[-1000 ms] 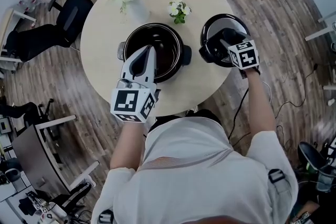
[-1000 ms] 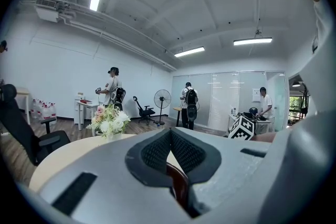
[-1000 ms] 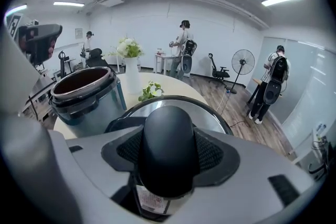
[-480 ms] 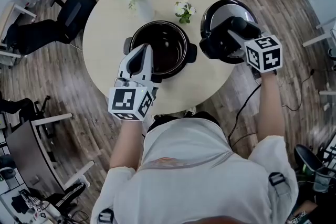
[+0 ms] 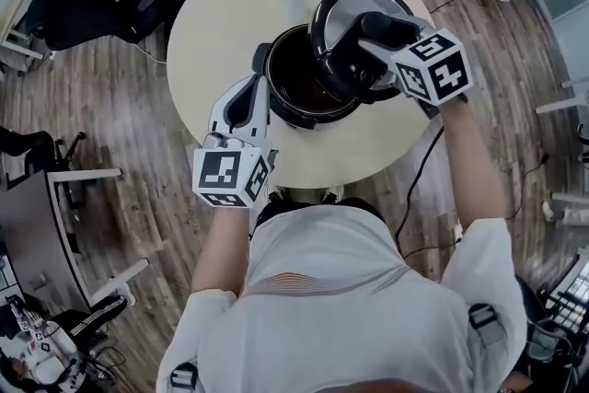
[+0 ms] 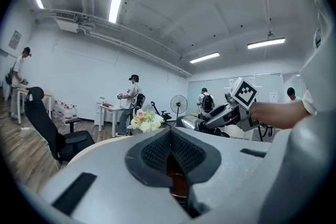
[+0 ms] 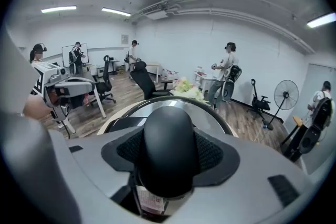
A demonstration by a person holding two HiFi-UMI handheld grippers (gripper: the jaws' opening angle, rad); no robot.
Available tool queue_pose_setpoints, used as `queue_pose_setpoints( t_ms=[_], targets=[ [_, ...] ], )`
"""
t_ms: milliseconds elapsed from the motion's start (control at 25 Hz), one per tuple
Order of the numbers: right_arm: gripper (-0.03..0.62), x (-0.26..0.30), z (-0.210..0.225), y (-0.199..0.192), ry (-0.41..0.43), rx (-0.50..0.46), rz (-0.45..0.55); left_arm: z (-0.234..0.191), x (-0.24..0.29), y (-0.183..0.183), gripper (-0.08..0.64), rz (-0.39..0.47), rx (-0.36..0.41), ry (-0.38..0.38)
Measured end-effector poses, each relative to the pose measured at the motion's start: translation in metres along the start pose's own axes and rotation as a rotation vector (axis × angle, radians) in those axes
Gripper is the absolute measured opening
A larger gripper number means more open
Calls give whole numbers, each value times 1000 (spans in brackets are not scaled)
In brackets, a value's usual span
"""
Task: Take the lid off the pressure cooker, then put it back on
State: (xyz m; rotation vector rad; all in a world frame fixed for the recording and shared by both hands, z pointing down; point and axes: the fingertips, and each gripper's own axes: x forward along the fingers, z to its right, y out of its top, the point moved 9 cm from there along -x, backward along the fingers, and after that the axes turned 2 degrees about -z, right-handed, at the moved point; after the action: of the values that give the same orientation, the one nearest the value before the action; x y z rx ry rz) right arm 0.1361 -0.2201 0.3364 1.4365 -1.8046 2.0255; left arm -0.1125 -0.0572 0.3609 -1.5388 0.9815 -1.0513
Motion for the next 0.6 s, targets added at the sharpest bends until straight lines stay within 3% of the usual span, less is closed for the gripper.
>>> queue_pose_setpoints(
  t_ms=[200,320,600],
  targets=[
    [279,53,-41,23,91,-59,-69,-25,-23,-2,4,17,-13,51],
    [279,83,-60,33,117,-34,-125,-46,-32,-4,4,22,-27,62],
    [279,113,-77,34,82,46,-232,-68,-36,-10,4,30,-57,33]
  ],
)
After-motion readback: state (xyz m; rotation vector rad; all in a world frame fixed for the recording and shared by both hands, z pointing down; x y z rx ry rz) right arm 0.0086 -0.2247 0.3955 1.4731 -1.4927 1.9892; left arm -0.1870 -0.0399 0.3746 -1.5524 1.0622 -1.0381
